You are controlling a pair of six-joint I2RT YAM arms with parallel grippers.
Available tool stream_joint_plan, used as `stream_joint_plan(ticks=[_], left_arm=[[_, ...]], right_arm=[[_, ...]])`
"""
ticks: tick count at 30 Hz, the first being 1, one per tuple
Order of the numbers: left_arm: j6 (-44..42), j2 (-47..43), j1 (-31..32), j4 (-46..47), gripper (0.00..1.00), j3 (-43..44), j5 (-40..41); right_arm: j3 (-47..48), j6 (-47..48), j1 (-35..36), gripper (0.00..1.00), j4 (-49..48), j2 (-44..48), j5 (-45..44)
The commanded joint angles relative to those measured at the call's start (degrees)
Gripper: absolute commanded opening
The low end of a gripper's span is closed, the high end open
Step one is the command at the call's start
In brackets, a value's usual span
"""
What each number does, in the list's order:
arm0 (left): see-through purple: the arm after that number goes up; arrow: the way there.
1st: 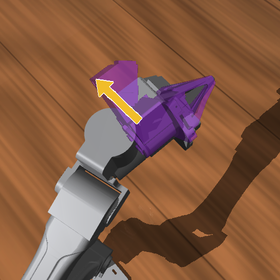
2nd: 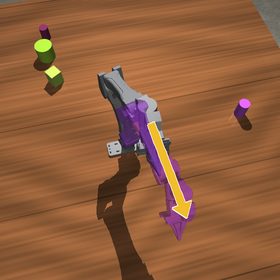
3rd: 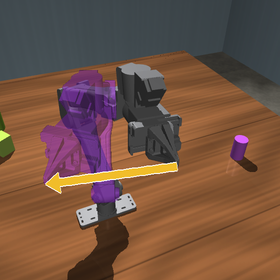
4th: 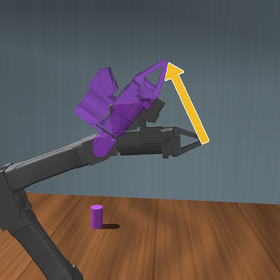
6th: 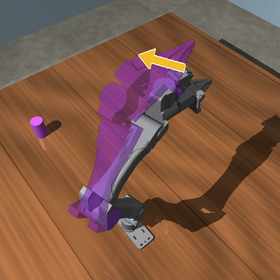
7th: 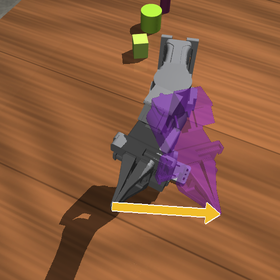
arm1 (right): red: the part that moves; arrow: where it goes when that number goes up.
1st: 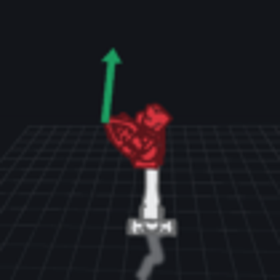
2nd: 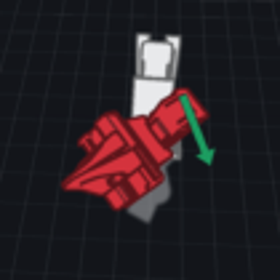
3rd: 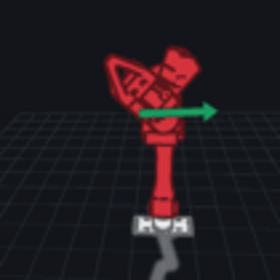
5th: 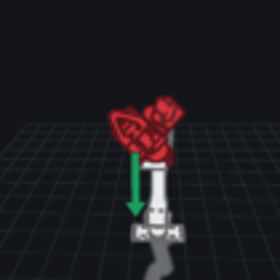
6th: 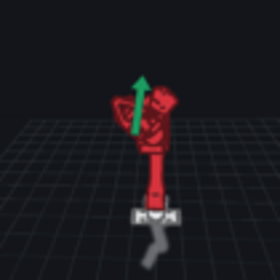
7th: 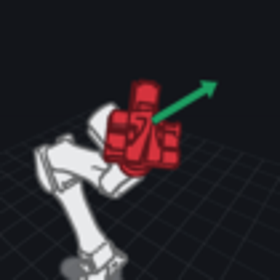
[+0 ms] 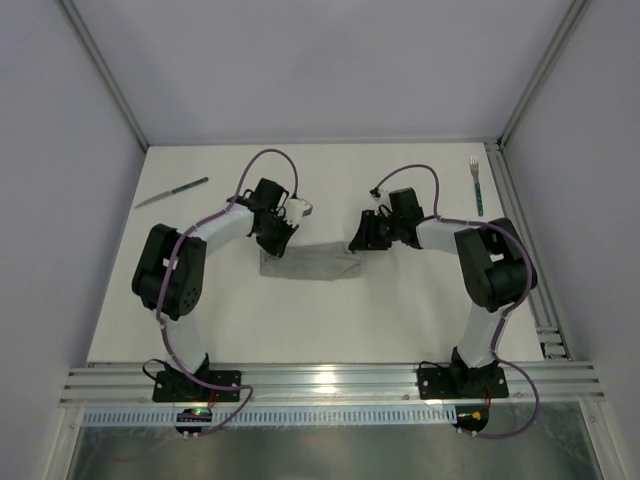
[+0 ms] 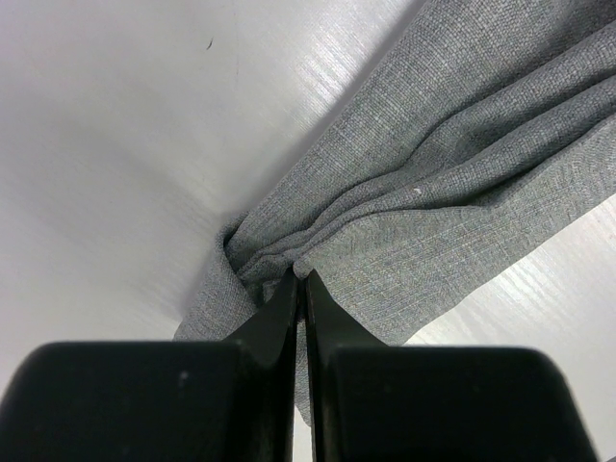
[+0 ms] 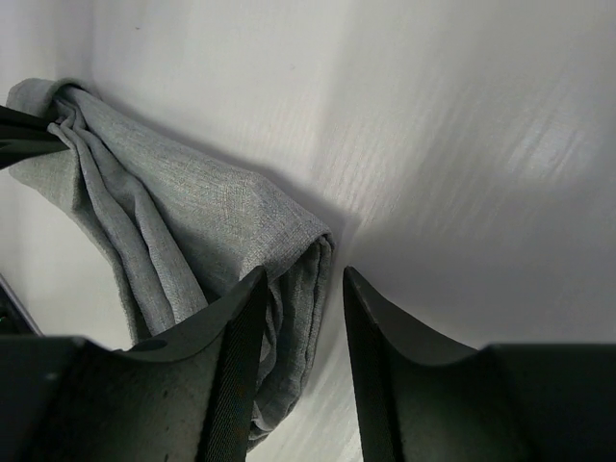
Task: Fold the napkin into a case and place the utensils inside
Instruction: Pick up the 2/3-rectangle-folded napkin from the center of the board.
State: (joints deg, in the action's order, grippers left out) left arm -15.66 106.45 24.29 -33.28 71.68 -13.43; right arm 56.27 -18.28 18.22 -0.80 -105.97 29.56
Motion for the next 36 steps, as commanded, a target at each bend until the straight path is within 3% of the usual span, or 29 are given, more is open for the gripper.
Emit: stream_joint_plan(ticks=[1, 8, 11, 15, 23, 27, 32, 36], left_arm=[[-0.25, -1.25, -0.3, -0.74, 0.01, 0.39, -0.28], [0.1, -0.63, -0.3, -1.61, 0.01, 1.79, 0.25], [-0.07, -0.98, -0.3, -1.53, 0.06, 1.62, 0.07], [-2.17, -1.86, -0.3, -3.19, 0.37, 3.11, -3.52], [-7.44, -3.09, 1.1, -12.67, 0.47, 11.37, -15.11], [-13.86, -4.76, 5.48, -17.33, 0.52, 15.58, -18.82], [-19.48, -2.57, 14.19, -17.18, 0.6, 14.72, -15.32], [-19.41, 0.33, 18.77, -9.03, 0.67, 13.31, -8.65]], right_arm=[[-1.6, -2.19, 0.85, 0.41, -4.38, -2.22, 2.95], [-2.83, -4.66, 1.03, 0.11, -7.72, -2.31, 4.55], [-3.18, -4.83, 0.94, 0.03, -7.55, -1.7, 4.01], [-4.41, -6.85, 1.03, 0.03, -8.69, -0.82, 3.22], [-4.33, -8.7, 1.03, 0.03, -9.23, -1.25, 2.7], [-4.24, -8.61, 1.03, 0.03, -8.61, -1.34, 2.08], [-4.42, -8.61, 0.94, 0.03, -8.52, -1.6, 1.9], [-4.5, -8.44, 1.03, 0.03, -8.52, -1.78, 1.82]])
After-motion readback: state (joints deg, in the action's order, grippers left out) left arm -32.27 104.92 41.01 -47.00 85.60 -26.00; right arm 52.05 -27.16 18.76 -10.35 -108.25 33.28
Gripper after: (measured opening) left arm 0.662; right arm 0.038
